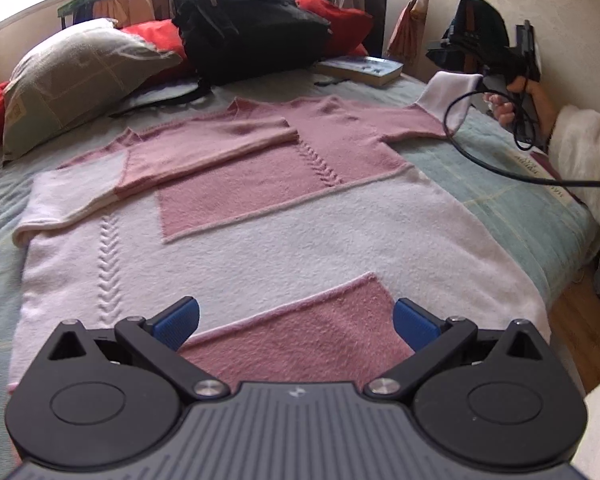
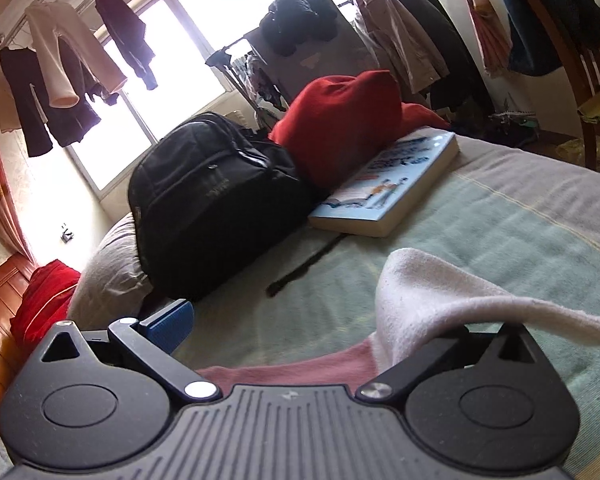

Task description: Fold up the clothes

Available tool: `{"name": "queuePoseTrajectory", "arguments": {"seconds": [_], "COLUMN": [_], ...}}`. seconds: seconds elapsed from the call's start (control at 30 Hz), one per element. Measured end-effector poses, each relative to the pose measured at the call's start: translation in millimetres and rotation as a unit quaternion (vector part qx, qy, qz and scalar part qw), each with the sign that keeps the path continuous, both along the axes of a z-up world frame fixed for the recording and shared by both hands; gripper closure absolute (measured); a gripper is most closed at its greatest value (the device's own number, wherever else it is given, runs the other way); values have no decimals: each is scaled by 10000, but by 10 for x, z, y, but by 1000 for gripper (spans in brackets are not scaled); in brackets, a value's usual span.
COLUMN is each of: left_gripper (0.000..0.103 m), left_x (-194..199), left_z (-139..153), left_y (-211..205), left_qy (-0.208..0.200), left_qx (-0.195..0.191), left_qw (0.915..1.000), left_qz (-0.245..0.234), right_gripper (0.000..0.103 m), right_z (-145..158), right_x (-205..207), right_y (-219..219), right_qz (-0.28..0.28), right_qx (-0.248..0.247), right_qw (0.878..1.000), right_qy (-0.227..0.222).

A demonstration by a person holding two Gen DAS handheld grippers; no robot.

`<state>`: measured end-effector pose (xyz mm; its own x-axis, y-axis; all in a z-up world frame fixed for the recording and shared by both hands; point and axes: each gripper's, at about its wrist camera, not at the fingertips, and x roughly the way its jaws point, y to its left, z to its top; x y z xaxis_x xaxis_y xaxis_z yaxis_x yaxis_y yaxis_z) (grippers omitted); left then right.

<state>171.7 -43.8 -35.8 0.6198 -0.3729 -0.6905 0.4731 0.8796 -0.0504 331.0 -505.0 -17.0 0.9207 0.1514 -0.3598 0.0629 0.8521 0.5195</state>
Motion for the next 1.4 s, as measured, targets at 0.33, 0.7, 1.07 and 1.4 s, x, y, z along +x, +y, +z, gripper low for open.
{"name": "queuePoseTrajectory", "arguments": {"seconds": [0.33, 0.7, 1.07, 1.4], "left_gripper": [1, 1, 1, 1], "left_x": [-245, -514, -668, -681], "left_z": [106, 101, 5, -6], "left_y": [337, 746, 1019, 1100], "left_qy": [-295, -443, -447, -490], "left_qx": [-152, -238, -219, -265], "left_qw": [9994, 9987, 9988, 9984], "left_qz": [-17, -44, -14, 64], "right_gripper": [0, 0, 0, 0], "right_z": [476, 766, 927, 1038], "right_x": [18, 123, 315, 467], "right_y": [528, 1175, 1859, 2307], "right_qz": [200, 199, 423, 778], "right_qx": [-290, -547, -838, -1043], "right_qw": [9994, 9983, 9955, 9913], "right_qy": [-15, 63, 160, 182]}}
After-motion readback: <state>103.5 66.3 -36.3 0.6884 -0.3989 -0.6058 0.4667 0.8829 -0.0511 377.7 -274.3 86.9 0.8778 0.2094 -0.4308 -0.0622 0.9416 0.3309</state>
